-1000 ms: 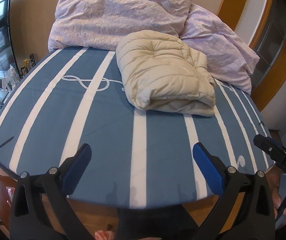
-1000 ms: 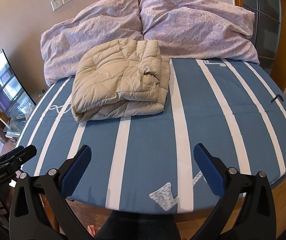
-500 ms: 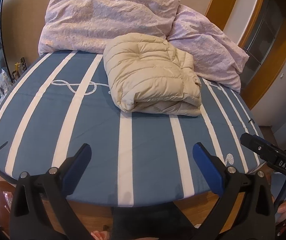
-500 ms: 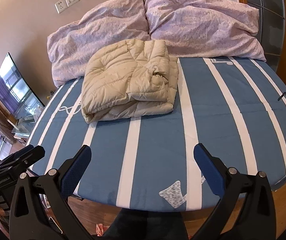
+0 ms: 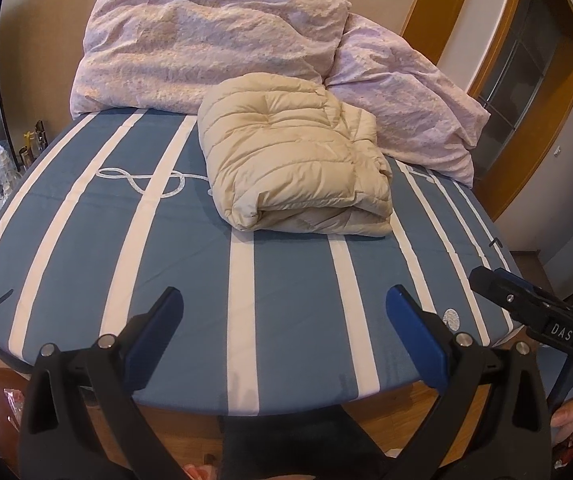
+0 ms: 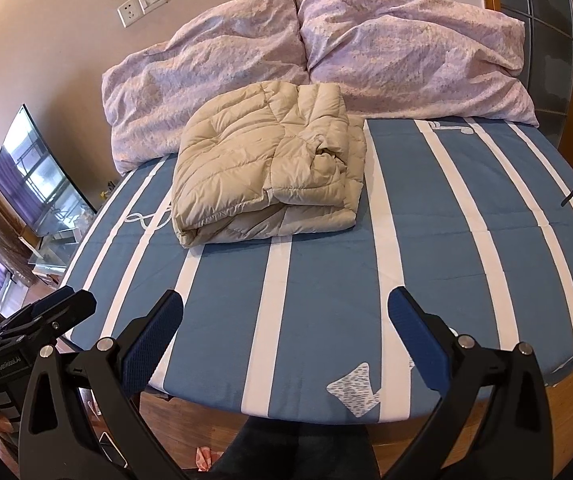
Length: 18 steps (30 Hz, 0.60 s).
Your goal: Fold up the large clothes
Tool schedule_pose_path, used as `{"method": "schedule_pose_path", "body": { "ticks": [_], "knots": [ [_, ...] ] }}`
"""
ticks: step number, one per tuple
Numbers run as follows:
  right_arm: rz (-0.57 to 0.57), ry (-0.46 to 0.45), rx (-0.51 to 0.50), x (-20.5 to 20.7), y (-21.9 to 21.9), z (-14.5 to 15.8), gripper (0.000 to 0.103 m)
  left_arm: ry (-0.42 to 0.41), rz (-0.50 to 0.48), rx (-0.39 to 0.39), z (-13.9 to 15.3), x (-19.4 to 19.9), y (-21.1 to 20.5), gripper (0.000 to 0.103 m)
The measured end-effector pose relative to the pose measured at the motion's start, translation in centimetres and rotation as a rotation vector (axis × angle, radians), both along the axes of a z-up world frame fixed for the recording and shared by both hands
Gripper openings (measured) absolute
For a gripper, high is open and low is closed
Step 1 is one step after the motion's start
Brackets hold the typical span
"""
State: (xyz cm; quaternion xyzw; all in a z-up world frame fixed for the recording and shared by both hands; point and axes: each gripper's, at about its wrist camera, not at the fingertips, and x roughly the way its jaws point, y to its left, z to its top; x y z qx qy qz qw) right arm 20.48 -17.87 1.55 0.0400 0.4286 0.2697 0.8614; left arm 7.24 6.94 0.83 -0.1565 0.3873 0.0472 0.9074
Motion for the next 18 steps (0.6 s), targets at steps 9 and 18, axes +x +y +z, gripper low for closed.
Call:
{"method": "schedule_pose_path", "body": {
  "ticks": [9,18],
  "knots": [
    [0.005,0.011,0.007,-0.11,0.19,-0.18,0.102,0.001,-0.007,-0.004,-0.11,0.28,-0.18,0.101],
    [0.007,0.019,0.005,-0.02,0.55,-0.42,0.102,0.003,-0.005,-0.006,-0.14,0.24,-0.12,0.101]
  ]
}}
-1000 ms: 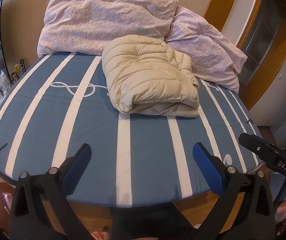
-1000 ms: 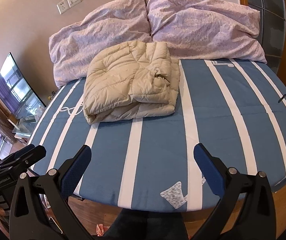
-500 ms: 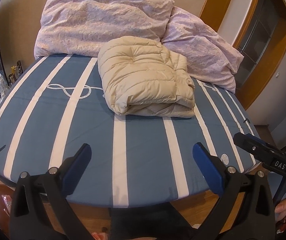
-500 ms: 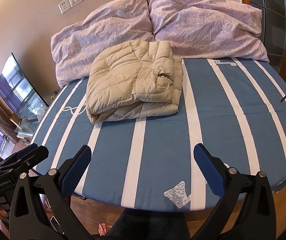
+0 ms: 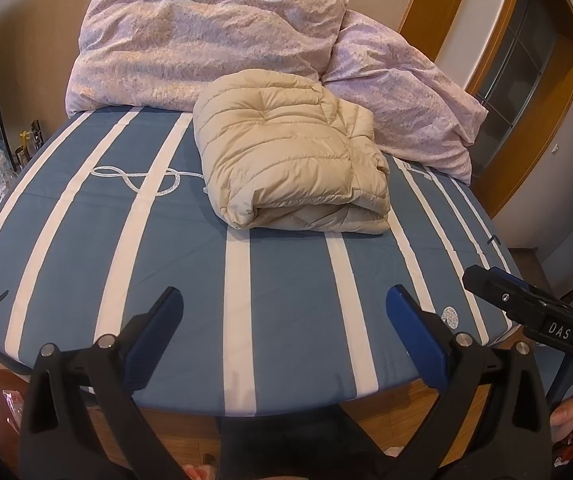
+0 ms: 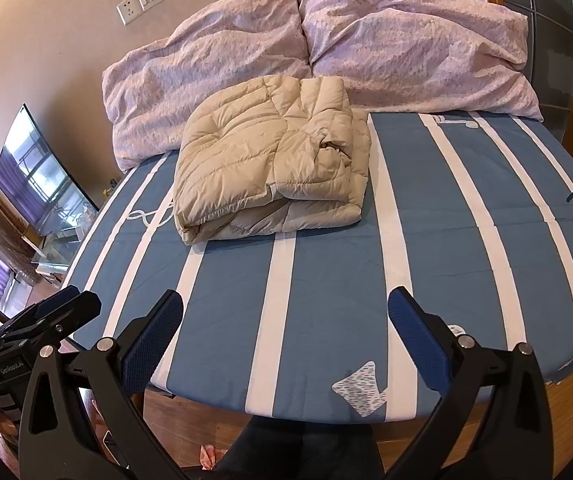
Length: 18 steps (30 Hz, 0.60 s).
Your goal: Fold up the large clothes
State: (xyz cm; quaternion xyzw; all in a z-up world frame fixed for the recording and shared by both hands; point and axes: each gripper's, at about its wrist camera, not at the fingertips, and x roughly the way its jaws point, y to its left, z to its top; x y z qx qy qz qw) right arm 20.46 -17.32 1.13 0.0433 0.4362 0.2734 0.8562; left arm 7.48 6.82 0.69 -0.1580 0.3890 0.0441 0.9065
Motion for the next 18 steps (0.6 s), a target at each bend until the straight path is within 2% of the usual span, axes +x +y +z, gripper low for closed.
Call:
{"method": "schedule_pose_path", "body": {
  "ticks": [18],
  "knots": [
    [0.005,0.010,0.008,0.13,0.08,-0.33,0.102,0.005,-0.018,-0.003,-0.60,0.41,-0.23,0.101]
  ]
}}
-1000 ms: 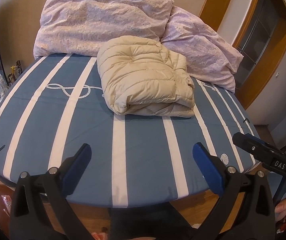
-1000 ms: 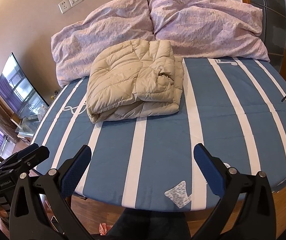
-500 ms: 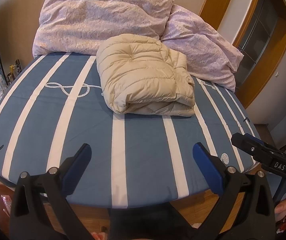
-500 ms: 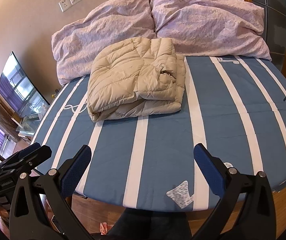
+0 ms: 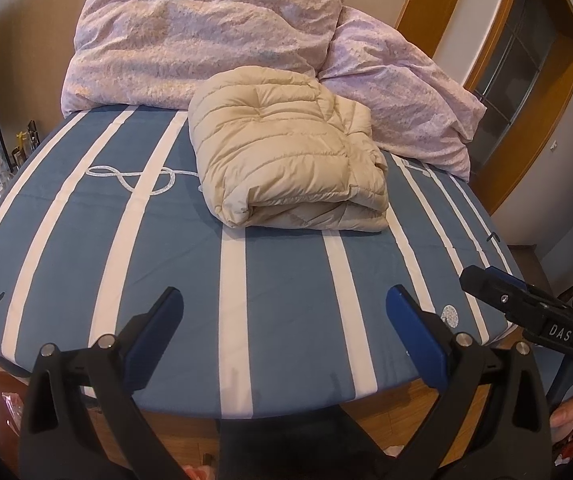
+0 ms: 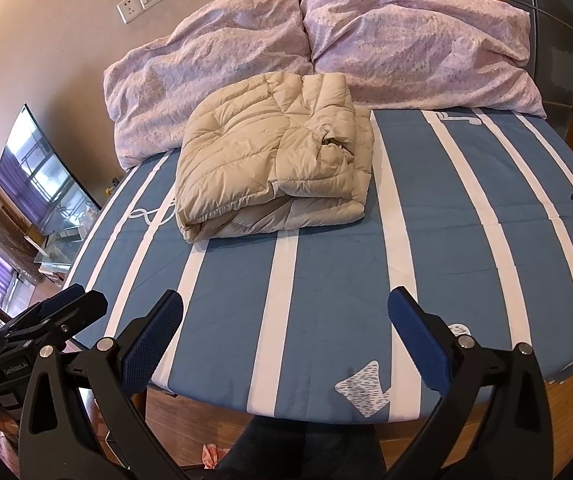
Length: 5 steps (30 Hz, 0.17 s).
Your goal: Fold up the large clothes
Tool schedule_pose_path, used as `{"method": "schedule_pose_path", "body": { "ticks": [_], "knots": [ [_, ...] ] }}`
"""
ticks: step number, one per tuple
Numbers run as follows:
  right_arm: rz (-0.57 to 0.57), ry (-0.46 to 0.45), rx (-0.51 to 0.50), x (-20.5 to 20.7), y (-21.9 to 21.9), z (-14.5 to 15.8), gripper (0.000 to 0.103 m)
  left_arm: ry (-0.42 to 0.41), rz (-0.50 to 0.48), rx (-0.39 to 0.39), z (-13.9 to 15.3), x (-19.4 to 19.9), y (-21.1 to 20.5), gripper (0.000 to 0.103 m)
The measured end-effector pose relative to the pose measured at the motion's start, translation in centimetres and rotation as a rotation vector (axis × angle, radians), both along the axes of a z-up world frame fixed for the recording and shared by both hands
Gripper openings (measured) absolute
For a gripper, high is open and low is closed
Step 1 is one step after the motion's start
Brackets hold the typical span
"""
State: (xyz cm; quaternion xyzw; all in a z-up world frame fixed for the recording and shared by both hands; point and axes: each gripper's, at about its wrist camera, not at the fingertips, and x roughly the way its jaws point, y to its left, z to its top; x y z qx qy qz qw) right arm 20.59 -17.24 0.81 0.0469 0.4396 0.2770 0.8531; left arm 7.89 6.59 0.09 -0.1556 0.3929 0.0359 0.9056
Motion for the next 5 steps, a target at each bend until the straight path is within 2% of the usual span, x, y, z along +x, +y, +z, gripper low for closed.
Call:
{"method": "schedule_pose_path", "body": {
  "ticks": [5],
  "knots": [
    [0.000,0.001,0.000,0.08,-0.09,-0.09,0.102,0.001,-0.002,-0.006,0.06,-0.02,0.15,0.101]
  ]
}}
